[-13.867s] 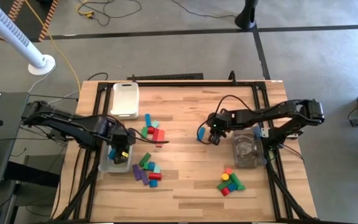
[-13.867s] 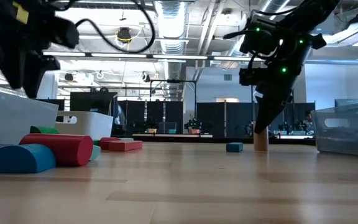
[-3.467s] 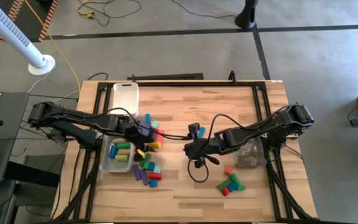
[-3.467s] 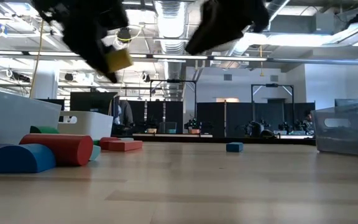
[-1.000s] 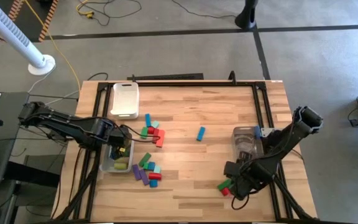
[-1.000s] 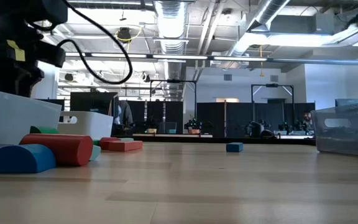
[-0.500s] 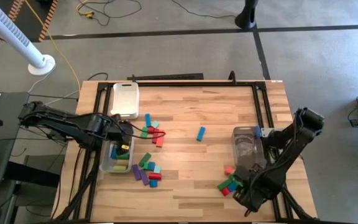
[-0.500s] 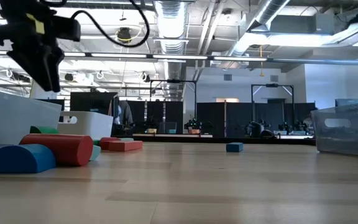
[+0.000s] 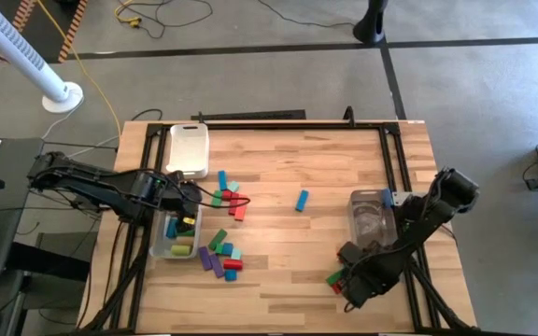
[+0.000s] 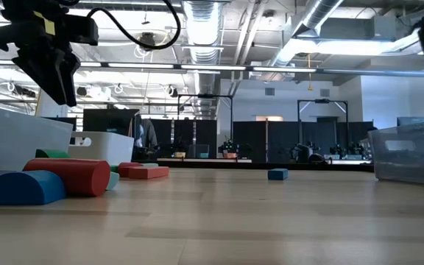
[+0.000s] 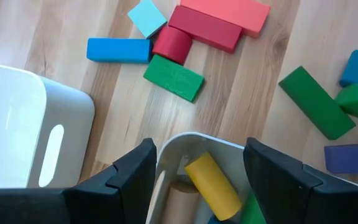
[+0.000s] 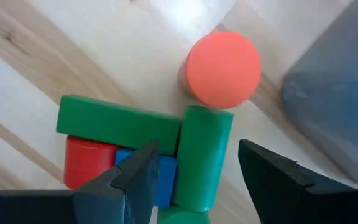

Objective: Sort blocks by size
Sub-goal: Put the dark green cylindrical block into the gray bin

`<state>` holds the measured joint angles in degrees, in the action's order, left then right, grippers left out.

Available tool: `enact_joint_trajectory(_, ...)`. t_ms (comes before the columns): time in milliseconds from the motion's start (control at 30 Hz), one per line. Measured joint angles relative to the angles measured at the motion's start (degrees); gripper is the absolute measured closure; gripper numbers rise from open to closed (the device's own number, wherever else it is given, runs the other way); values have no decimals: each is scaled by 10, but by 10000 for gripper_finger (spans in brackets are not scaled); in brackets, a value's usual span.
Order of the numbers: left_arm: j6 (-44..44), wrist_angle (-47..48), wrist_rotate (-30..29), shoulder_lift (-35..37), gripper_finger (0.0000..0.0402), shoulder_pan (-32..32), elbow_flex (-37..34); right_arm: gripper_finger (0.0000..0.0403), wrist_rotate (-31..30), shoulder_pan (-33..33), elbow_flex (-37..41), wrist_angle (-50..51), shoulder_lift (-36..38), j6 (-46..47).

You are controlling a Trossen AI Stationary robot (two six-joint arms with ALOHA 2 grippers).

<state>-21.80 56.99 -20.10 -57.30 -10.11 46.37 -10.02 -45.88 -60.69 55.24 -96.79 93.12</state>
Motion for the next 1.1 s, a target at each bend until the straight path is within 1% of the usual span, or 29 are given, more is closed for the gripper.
enact_joint_trajectory(133, 0, -2, 0, 0, 171, 0, 0, 157, 25, 2, 0, 0, 0, 3)
enact_joint_trajectory(367, 12, -19, 0, 0, 171, 0, 0, 157, 26, -15, 4, 15, -5, 54)
enact_joint_trajectory(533, 19, -28, 0, 0, 171, 0, 0, 157, 31, -23, 19, -37, -42, 60)
enact_joint_trajectory(633, 21, -28, 0, 0, 171, 0, 0, 162, 31, -23, 17, -43, -57, 60)
enact_joint_trajectory(767, 19, -29, 0, 0, 171, 0, 0, 185, 29, -23, 16, -43, -61, 57)
enact_joint_trajectory(967, 14, -30, 2, 0, 171, 0, 0, 242, 29, -23, 17, -42, -61, 54)
enact_joint_trajectory(1000, 14, -30, 2, 0, 171, 0, 0, 248, 29, -23, 17, -41, -61, 54)
enact_joint_trajectory(1100, 15, -30, 2, 0, 171, 0, 0, 248, 29, -26, 18, -41, -57, 54)
